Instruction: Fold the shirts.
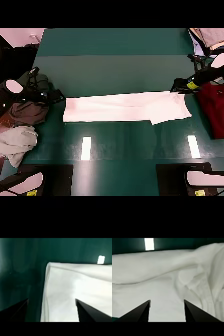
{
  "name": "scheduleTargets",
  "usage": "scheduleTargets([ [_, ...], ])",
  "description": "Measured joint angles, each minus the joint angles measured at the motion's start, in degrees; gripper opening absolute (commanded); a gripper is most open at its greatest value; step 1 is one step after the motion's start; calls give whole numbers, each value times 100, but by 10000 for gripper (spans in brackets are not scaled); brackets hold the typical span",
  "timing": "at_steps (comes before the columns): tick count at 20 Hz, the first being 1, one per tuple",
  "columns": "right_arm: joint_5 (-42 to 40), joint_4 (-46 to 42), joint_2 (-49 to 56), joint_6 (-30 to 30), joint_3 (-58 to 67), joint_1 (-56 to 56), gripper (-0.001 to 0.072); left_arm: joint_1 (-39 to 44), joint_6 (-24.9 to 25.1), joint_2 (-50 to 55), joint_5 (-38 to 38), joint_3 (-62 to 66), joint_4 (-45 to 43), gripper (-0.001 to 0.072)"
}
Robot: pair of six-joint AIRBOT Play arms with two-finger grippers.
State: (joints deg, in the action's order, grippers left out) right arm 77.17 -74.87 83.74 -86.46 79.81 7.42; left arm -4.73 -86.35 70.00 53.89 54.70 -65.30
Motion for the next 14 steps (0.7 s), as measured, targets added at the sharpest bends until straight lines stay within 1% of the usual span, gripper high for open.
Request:
scheduleTargets([
  [2, 205, 140, 52, 227, 122, 140, 484, 2, -26, 0, 284, 160, 35, 714],
  [3, 350, 223, 63, 356, 151, 245, 484, 9, -31, 0, 476, 219, 79, 627],
  [4, 503, 293, 72, 490, 153, 380, 485, 9, -31, 0, 649, 258, 133, 330],
  [5, 610, 337, 72, 612, 127, 531, 494, 9, -13, 0, 815, 291, 208, 77],
  [6, 699, 372, 72, 728, 66, 713, 572, 9, 39, 0, 953, 310, 291, 29],
  [7, 769, 402, 72, 813, -17, 901, 642, 9, 118, 0, 1078, 328, 398, 22],
  [9, 824, 518, 87, 1023, -262, 1344, 648, 17, 245, 0, 1239, 345, 660, 22],
  [14, 761, 1491, 413, 1755, -800, 2516, 647, 479, 378, 0, 1340, 363, 1019, 22],
])
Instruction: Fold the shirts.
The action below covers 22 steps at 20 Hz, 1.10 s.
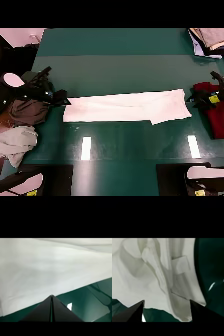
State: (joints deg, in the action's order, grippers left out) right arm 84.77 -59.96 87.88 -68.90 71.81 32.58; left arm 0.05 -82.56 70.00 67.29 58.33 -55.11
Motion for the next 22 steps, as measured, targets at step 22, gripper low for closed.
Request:
scheduleTargets([
  [22, 831, 1121, 1746, 1349, 693, -138, 572, 1469, -459, 31, -691, 0, 131, 22],
])
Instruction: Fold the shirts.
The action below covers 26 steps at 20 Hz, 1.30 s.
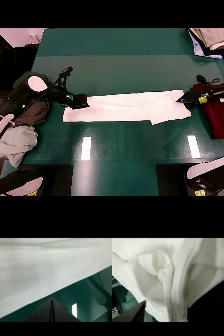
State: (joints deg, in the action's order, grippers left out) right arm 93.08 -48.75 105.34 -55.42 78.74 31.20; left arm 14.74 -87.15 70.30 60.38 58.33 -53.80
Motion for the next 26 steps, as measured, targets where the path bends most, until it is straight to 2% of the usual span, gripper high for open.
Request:
scheduleTargets([
  [1, 17, -4, 0, 11, 2, -39, 539, 0, -2, 0, -4, 0, 0, 22],
  [3, 55, -13, 2, 24, 2, -105, 532, 0, -4, 2, -20, 0, 0, 21],
  [4, 68, -13, 2, 31, 2, -136, 369, 0, -4, 0, -24, 0, 0, 21],
  [5, 61, -33, 9, 35, 2, -179, 118, 2, -4, 0, -24, 0, 0, 22],
  [7, 90, 0, 7, 76, 4, -247, 17, 0, -4, 2, -33, 0, 0, 21],
  [12, 116, 44, -160, 201, 7, -380, 18, 2, -9, 2, -37, 0, 2, 20],
  [18, -50, 70, -1091, 46, 13, -577, 17, 127, -7, 267, -247, 284, 118, 19],
  [26, -79, 74, -2092, -1060, 1049, -2004, 16, 1399, 170, 2433, -304, 2446, 179, 20],
])
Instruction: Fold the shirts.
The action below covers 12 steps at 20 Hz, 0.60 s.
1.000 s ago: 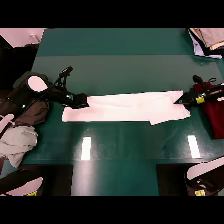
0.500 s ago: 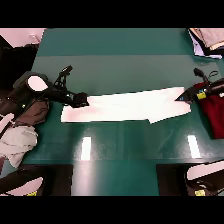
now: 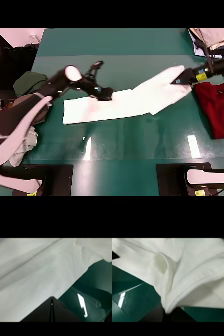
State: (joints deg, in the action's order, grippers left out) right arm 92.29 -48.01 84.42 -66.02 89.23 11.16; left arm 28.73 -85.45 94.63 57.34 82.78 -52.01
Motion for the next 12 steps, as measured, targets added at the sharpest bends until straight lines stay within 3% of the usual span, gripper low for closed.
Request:
scheduleTargets([
  [5, 9, -4, -15, -588, 1075, -1202, 17, 374, 0, 1082, 9, 804, 50, 20],
  [12, 61, -422, 409, -1056, 2133, -2280, 17, 426, -2, 1410, -33, 1012, 70, 20],
])
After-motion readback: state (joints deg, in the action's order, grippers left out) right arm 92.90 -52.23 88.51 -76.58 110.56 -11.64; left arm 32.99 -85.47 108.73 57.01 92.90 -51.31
